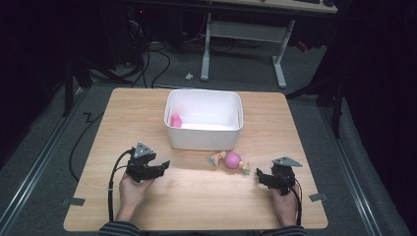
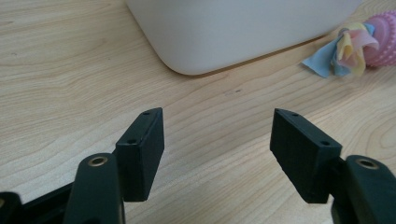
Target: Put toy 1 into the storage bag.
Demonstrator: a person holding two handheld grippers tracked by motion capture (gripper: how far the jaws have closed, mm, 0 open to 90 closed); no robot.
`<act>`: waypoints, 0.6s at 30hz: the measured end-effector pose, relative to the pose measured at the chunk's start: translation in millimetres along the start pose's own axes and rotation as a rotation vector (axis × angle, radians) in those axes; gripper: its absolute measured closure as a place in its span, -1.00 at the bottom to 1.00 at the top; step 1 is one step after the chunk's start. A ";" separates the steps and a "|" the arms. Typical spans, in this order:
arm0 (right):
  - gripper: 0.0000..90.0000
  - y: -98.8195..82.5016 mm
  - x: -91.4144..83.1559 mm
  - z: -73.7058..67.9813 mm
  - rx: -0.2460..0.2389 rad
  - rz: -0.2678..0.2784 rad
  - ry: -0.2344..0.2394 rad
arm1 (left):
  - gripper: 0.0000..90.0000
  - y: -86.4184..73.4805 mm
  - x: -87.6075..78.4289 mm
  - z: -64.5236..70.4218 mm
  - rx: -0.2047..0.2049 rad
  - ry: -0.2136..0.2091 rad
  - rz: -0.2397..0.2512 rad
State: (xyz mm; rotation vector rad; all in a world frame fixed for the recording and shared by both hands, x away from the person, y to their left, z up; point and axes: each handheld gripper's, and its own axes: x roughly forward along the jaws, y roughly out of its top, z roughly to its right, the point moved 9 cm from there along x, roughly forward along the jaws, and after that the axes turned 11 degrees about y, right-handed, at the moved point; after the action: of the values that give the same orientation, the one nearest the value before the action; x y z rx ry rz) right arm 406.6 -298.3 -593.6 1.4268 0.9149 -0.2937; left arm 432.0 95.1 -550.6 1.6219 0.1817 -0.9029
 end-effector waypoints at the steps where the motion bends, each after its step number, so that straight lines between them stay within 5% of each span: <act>1: -0.46 0.0 0.0 0.0 0.000 0.000 0.000 | -0.21 -0.8 1.0 0.5 -0.002 -0.001 -0.002; 18: -0.46 0.1 0.1 0.1 -0.001 0.001 0.000 | -0.23 -21.2 27.0 -2.1 0.033 0.079 -0.045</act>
State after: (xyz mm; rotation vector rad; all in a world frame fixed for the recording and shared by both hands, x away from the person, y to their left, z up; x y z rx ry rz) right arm 406.7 -298.4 -593.6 1.4259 0.9146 -0.2926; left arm 439.3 93.2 -584.1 1.6913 0.2600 -0.8801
